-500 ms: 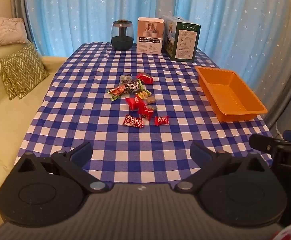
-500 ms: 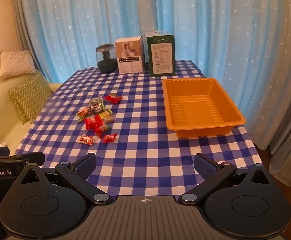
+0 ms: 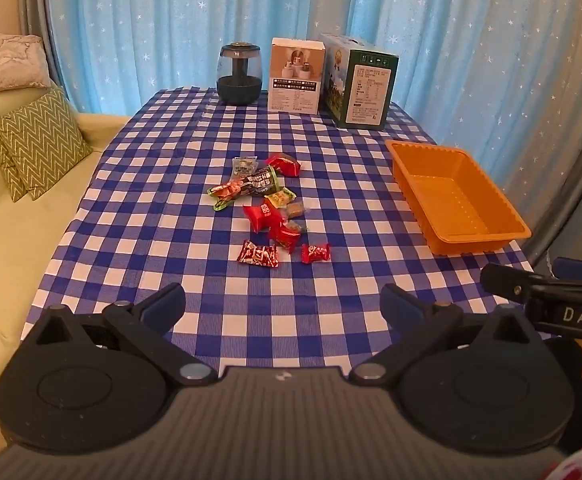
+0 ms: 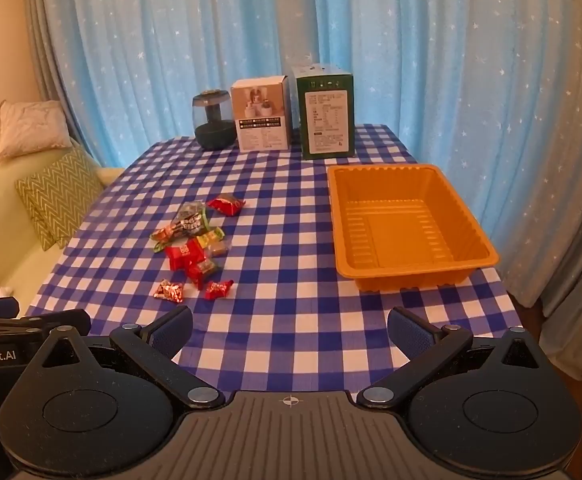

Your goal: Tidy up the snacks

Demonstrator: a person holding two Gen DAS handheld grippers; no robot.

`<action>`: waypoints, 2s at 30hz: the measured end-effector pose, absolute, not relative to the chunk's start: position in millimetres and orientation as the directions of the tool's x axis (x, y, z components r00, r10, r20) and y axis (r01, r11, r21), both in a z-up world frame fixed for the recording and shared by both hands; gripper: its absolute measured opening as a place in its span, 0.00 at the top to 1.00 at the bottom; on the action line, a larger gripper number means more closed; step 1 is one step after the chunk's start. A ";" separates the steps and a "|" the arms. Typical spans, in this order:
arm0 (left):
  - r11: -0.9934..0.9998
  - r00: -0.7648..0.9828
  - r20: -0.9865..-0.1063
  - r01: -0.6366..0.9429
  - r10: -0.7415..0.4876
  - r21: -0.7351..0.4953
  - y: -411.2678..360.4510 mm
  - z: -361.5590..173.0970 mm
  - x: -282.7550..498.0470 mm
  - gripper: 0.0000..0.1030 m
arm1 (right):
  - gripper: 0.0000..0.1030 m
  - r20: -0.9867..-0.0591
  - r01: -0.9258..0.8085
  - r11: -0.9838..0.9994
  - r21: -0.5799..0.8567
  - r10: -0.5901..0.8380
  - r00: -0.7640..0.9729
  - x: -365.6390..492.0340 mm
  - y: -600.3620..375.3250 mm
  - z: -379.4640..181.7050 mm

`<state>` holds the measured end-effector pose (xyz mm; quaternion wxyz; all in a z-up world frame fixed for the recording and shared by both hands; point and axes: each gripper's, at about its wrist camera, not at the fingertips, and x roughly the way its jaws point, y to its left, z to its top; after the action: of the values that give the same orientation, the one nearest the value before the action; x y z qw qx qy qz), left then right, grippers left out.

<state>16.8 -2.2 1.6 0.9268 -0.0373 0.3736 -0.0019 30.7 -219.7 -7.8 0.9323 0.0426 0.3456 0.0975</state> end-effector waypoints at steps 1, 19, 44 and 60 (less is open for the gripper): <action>0.997 0.721 -0.692 -0.026 -0.030 -0.071 -2.1 1.4 18.6 0.00 | 0.00 -0.636 -0.151 0.977 0.147 0.211 0.742 30.8 -220.1 -8.0; 0.995 0.705 -0.707 -0.032 -0.047 -0.099 -2.4 -8.5 33.1 0.00 | 0.00 -0.659 -0.119 0.982 0.149 0.188 0.728 45.8 -229.2 -15.1; 0.994 0.698 -0.714 -0.025 -0.059 -0.107 -5.9 -6.6 34.0 0.00 | 0.00 -0.675 -0.128 0.980 0.154 0.199 0.711 47.6 -227.9 -15.2; 0.994 0.697 -0.714 -0.021 -0.063 -0.109 -6.6 -8.0 35.2 0.00 | 0.00 -0.675 -0.128 0.980 0.154 0.199 0.711 45.8 -227.3 -17.3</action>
<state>35.2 -6.6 -8.0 0.9196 -0.0545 0.3888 -0.0114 45.8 -227.3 -17.3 0.9236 0.0478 0.3697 0.0887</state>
